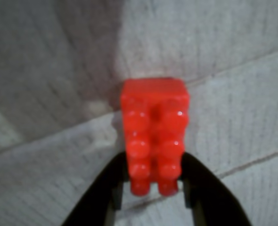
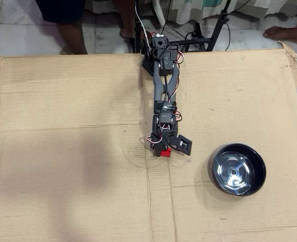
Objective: Grasp a lego block and put it in the bin.
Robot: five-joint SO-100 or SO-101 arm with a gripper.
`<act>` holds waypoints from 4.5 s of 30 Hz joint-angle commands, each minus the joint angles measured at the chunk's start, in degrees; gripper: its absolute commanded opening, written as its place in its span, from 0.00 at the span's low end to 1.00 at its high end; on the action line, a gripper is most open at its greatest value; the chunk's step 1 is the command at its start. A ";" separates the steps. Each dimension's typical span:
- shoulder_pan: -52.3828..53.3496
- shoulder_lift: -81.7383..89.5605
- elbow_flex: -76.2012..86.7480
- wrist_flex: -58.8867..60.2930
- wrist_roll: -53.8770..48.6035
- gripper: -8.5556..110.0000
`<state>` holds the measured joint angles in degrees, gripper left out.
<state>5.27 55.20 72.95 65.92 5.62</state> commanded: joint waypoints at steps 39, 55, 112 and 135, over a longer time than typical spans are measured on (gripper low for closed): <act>-30.23 20.30 0.26 -24.35 3.60 0.12; -31.55 15.64 2.81 -39.02 4.13 0.32; -8.35 116.54 86.22 -13.71 -7.03 0.35; -9.58 141.15 112.24 -16.17 -7.65 0.35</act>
<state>-4.31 195.64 184.48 51.15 -1.67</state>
